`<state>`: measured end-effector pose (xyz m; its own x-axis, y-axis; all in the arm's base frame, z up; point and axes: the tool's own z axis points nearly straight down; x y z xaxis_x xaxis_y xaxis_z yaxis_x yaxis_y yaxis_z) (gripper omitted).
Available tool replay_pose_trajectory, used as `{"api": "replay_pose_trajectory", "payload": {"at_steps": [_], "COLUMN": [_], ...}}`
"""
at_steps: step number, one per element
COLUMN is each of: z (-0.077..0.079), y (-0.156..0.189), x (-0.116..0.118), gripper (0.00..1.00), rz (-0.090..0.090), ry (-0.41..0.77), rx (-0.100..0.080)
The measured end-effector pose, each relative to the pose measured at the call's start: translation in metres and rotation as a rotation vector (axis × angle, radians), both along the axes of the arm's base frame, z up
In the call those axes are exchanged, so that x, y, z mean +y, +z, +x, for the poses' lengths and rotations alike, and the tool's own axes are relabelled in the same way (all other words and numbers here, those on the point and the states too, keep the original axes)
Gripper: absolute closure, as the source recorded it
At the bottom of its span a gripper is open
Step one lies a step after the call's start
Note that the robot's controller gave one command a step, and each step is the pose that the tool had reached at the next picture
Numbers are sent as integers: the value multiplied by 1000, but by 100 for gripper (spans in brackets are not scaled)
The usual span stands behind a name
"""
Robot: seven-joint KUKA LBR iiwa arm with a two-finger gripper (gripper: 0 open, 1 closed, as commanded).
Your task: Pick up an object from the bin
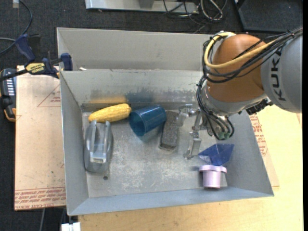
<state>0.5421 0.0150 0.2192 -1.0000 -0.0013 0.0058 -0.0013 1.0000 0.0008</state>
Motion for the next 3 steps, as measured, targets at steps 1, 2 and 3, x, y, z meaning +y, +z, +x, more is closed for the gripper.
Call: {"api": "replay_pose_trajectory", "payload": {"at_steps": [1,2,3], "z": [5,58,58], "y": [1,-66,-74], "x": [0,-6,6], "gripper": [0,0,0], "rz": [0,3,0], "ry": [28,492,830], "rx": [-9,-9,-17]}}
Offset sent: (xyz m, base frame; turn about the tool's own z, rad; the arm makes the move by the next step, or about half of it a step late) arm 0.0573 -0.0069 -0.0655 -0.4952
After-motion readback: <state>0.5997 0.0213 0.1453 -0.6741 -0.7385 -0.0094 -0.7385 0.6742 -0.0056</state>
